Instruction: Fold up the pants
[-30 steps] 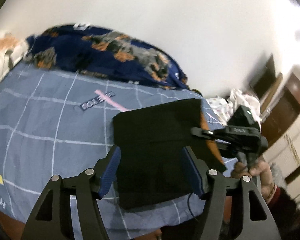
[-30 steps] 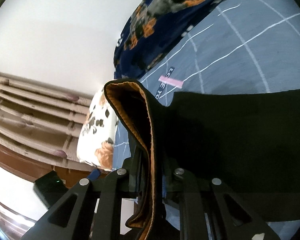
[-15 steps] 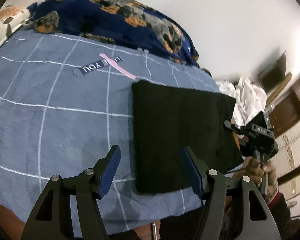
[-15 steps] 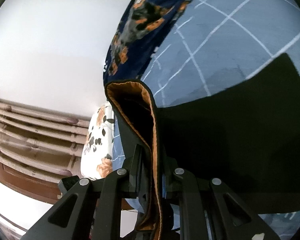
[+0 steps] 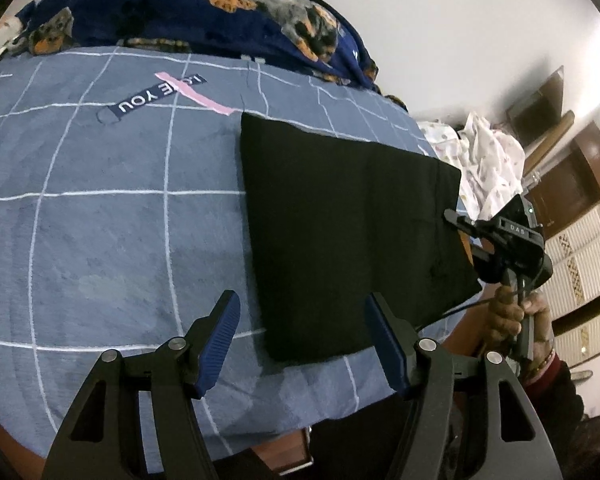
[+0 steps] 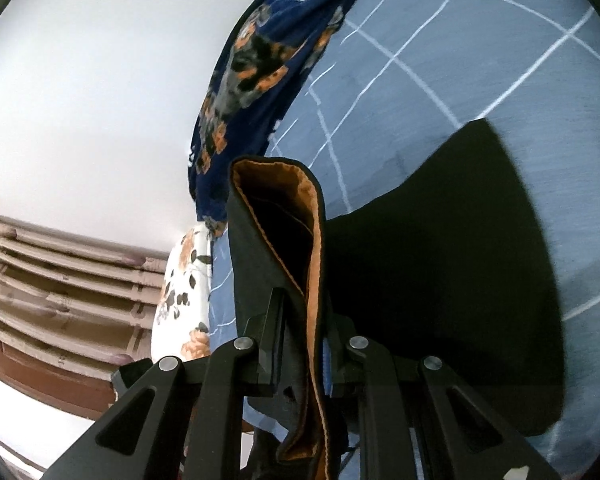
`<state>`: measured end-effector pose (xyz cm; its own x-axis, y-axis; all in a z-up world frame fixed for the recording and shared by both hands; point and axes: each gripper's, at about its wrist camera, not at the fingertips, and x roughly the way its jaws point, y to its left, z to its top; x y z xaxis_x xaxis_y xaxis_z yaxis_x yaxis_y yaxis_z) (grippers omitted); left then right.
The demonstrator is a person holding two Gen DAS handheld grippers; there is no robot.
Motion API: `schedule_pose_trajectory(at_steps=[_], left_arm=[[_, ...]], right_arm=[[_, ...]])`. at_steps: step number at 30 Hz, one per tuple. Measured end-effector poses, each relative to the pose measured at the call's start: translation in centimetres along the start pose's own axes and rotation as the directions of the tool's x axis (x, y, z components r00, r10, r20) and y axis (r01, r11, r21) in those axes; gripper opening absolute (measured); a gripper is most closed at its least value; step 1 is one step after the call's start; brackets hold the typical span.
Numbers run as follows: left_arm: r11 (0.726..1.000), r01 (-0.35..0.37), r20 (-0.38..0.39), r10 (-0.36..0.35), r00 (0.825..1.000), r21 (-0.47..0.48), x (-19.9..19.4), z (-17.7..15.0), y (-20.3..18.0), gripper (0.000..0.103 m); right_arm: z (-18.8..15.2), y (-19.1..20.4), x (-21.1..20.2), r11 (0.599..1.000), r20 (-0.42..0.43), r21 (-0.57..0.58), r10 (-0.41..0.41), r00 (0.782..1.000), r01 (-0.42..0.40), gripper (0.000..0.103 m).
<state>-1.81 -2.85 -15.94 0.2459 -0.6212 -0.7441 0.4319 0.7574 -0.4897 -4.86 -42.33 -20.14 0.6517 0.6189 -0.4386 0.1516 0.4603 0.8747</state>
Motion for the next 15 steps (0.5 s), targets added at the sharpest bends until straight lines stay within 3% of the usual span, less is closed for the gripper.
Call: schedule_pose_trajectory(at_steps=[15], left_arm=[[1.000, -0.009, -0.023, 0.008, 1.000, -0.012, 0.8, -0.2, 0.6, 0.066]], right_arm=[[1.0, -2.6, -3.1, 0.998, 0.076, 0.061, -0.007, 0.997, 0.002, 0.015]])
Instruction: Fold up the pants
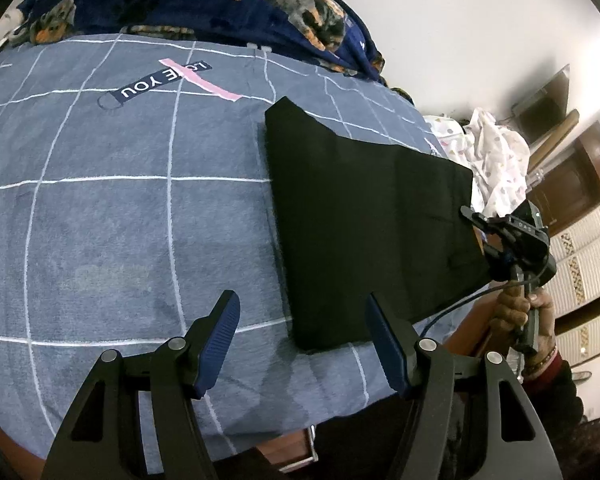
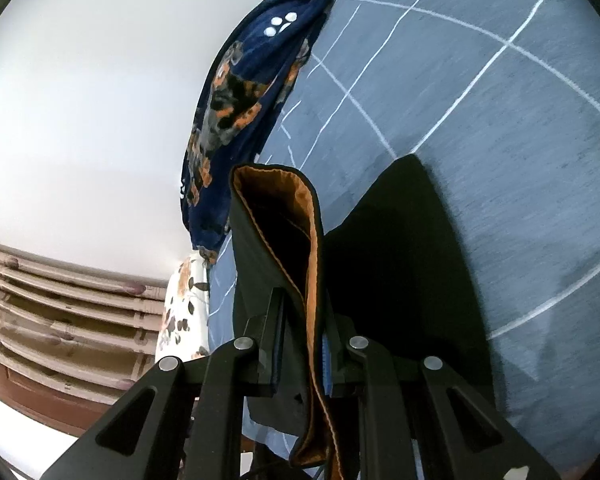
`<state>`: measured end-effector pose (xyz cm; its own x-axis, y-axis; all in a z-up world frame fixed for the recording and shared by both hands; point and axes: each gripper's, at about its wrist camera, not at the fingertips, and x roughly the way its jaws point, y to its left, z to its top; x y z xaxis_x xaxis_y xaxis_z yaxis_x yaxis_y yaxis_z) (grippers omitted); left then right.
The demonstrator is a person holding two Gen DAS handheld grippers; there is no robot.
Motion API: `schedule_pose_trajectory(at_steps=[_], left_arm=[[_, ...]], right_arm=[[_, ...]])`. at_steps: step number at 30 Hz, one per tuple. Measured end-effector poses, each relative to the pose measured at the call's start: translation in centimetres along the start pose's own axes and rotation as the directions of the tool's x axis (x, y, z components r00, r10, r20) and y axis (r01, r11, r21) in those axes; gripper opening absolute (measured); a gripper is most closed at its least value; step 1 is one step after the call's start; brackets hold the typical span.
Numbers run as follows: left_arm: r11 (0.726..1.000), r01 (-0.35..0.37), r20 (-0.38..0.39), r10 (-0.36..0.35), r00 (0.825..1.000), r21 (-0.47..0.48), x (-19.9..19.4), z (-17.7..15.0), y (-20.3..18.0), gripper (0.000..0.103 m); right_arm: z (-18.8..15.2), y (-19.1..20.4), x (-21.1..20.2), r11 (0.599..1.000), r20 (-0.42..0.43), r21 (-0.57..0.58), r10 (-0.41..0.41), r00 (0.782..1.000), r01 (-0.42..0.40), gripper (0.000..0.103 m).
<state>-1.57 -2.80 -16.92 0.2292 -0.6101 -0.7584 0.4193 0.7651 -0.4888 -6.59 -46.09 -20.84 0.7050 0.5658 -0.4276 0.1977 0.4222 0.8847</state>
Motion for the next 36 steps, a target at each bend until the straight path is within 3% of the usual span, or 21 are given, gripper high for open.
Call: schedule_pose_trajectory(at_steps=[24, 29, 31, 34, 36], left_arm=[[1.000, -0.013, -0.020, 0.013, 1.000, 0.001, 0.2, -0.2, -0.2, 0.066], [1.000, -0.017, -0.030, 0.017, 0.999, 0.001, 0.3, -0.2, -0.2, 0.066], [1.000, -0.017, -0.030, 0.017, 0.999, 0.000, 0.3, -0.2, -0.3, 0.066], [1.000, -0.012, -0.018, 0.012, 1.000, 0.003, 0.0, -0.1, -0.5, 0.066], [1.000, -0.005, -0.010, 0.005, 1.000, 0.003, -0.2, -0.1, -0.6, 0.066]], right_arm=[[0.9, -3.0, -1.1, 0.996, 0.019, 0.062, -0.070, 0.997, 0.069, 0.015], [1.3, -3.6, -2.3, 0.993, 0.061, 0.071, -0.099, 0.993, 0.095, 0.015], [1.4, -3.3, -4.0, 0.989, 0.113, 0.074, -0.132, 0.985, 0.124, 0.016], [0.9, -1.6, -6.7, 0.998, 0.143, 0.030, -0.067, 0.987, 0.063, 0.017], [-0.4, -0.4, -7.5, 1.000, 0.105, -0.017, 0.008, 0.994, -0.006, 0.017]])
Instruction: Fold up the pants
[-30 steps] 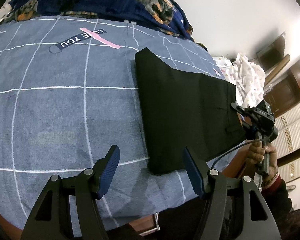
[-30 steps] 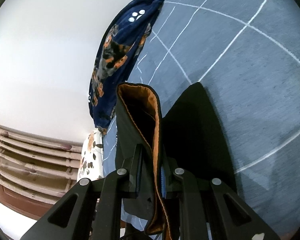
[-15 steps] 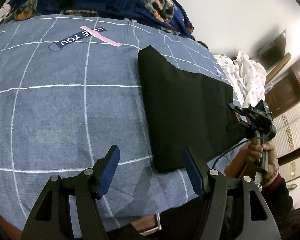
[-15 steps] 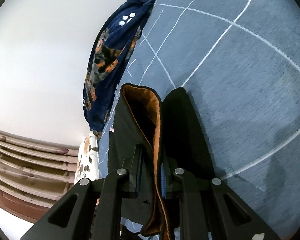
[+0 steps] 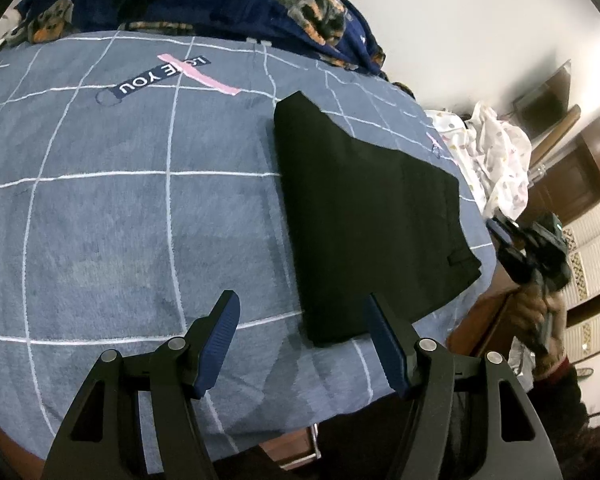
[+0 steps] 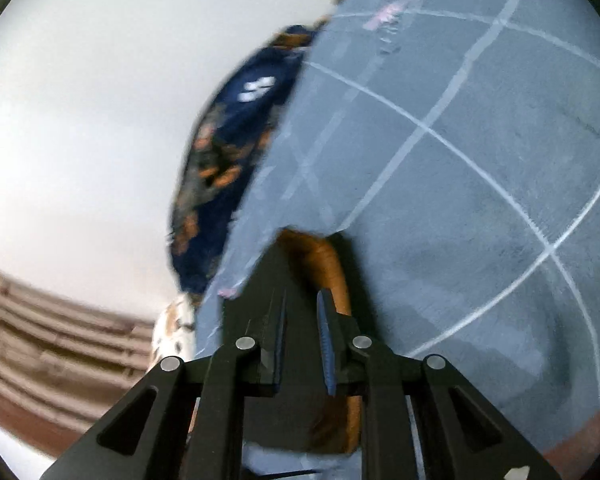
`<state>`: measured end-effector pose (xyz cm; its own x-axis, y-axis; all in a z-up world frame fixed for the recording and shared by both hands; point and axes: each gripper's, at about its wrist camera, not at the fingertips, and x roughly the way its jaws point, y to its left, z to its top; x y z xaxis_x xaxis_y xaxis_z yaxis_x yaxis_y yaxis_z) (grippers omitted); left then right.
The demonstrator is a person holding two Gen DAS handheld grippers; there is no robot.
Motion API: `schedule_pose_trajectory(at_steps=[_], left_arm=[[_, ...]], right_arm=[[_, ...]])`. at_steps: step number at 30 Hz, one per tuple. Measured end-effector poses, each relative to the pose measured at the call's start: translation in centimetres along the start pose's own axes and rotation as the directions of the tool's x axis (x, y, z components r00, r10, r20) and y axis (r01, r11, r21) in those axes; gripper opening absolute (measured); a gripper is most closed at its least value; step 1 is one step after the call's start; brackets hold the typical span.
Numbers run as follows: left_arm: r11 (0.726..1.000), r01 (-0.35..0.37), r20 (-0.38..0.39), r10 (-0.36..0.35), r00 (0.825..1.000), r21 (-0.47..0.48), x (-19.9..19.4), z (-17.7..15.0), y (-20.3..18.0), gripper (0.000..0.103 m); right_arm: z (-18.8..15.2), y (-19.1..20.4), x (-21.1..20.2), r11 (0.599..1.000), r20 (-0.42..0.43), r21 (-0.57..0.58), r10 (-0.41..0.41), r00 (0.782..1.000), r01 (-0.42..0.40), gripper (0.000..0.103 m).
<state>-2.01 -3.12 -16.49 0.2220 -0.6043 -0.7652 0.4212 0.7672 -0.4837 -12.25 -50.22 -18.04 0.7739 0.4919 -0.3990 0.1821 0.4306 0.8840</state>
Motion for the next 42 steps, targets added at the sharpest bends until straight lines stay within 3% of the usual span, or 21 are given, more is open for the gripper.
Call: schedule_pose_trajectory(at_steps=[2, 7, 11, 21, 35, 37, 39, 42], left_arm=[[1.000, 0.013, 0.004, -0.013, 1.000, -0.006, -0.1, 0.0, 0.0, 0.066], [1.000, 0.022, -0.012, -0.022, 1.000, -0.011, 0.3, 0.0, -0.1, 0.066], [1.000, 0.011, -0.023, -0.011, 1.000, -0.004, 0.6, -0.2, -0.1, 0.066], [1.000, 0.011, -0.028, -0.012, 1.000, -0.027, 0.8, -0.1, 0.3, 0.067], [0.999, 0.012, -0.029, -0.013, 0.999, -0.036, 0.9, -0.2, 0.3, 0.069], [0.999, 0.012, -0.036, -0.013, 0.999, -0.038, 0.9, -0.2, 0.3, 0.069], [0.999, 0.006, -0.044, -0.008, 0.999, -0.040, 1.1, -0.2, 0.4, 0.069], [0.999, 0.002, -0.040, -0.003, 0.999, -0.039, 0.9, -0.1, 0.5, 0.069]], right_arm=[[-2.3, 0.7, -0.4, 0.998, -0.073, -0.015, 0.055, 0.996, -0.056, 0.019], [-6.1, -1.3, 0.0, 0.999, -0.143, 0.030, -0.005, 0.990, 0.010, 0.026], [-5.5, -3.4, 0.3, 0.993, -0.131, 0.117, 0.014, 0.991, 0.001, 0.027], [-4.6, -3.5, 2.2, 0.988, -0.143, 0.135, -0.054, 0.988, 0.073, 0.029], [-5.0, -3.7, 2.7, 0.981, -0.164, 0.179, -0.050, 0.985, 0.079, 0.041], [-5.0, -3.7, 3.1, 0.981, -0.160, 0.172, -0.065, 0.985, 0.093, 0.038], [-4.8, -3.0, 3.5, 0.983, -0.159, 0.118, -0.124, 0.979, 0.144, 0.015], [-4.7, -1.8, 3.0, 0.987, -0.123, 0.064, -0.136, 0.983, 0.145, 0.013]])
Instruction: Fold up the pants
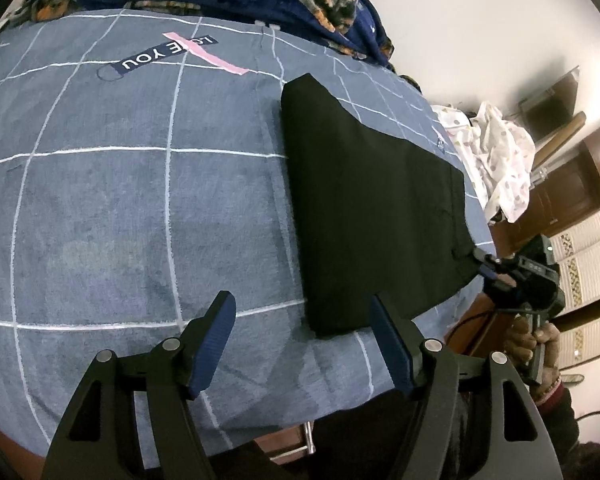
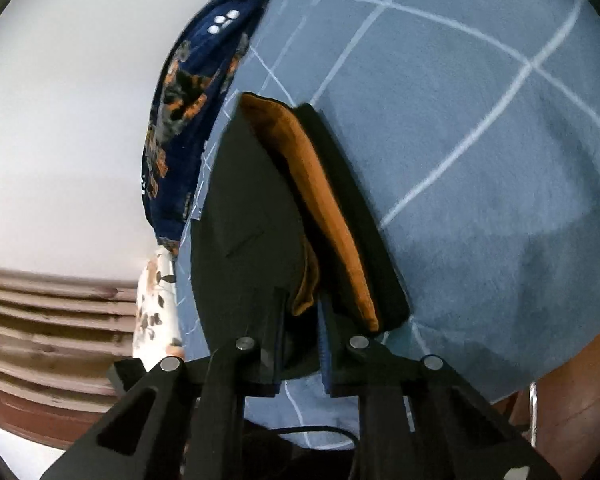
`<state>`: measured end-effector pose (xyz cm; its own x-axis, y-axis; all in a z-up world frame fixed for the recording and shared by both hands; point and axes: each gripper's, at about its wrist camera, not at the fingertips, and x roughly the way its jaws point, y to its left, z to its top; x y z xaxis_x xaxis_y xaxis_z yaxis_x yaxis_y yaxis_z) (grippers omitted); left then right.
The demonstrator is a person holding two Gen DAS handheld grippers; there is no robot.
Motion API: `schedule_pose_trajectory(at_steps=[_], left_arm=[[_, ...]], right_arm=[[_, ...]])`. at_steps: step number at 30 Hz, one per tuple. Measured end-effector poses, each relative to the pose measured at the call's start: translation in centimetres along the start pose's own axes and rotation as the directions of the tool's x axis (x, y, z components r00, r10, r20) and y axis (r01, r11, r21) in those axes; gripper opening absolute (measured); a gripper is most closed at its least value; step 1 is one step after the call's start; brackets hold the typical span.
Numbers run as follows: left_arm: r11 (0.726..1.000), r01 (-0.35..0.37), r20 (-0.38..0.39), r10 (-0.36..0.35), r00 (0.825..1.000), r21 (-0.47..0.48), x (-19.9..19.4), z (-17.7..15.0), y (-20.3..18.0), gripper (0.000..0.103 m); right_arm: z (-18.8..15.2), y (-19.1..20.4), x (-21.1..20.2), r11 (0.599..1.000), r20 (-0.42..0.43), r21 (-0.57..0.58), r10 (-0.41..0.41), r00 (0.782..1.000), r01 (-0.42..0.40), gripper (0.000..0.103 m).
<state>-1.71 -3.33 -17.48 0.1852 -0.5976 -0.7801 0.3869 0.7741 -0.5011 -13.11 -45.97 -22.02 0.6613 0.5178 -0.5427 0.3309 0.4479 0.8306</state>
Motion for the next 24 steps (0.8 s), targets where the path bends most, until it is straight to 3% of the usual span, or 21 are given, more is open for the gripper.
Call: schedule_pose_trajectory(at_steps=[5, 12, 17, 24], left_arm=[[1.000, 0.006, 0.009, -0.006, 1.000, -0.008, -0.1, 0.0, 0.2, 0.069], [1.000, 0.000, -0.018, 0.000, 1.000, 0.005, 0.5, -0.3, 0.1, 0.069], [1.000, 0.006, -0.014, -0.006, 1.000, -0.003, 0.5, -0.2, 0.2, 0.069], [1.000, 0.002, -0.021, -0.003, 1.000, -0.022, 0.5, -0.3, 0.5, 0.070]], right_arm=[[-0.8, 1.3, -2.6, 0.999, 0.028, -0.015, 0.048, 0.998, -0.047, 0.013], [-2.1, -2.3, -2.1, 0.997, 0.001, 0.078, -0.008, 1.000, 0.008, 0.012], [-2.1, -2.1, -1.7, 0.997, -0.002, 0.064, -0.034, 0.999, 0.034, 0.012], [-2.3, -2.4, -1.4, 0.989, 0.001, 0.135, -0.056, 0.998, 0.055, 0.011]])
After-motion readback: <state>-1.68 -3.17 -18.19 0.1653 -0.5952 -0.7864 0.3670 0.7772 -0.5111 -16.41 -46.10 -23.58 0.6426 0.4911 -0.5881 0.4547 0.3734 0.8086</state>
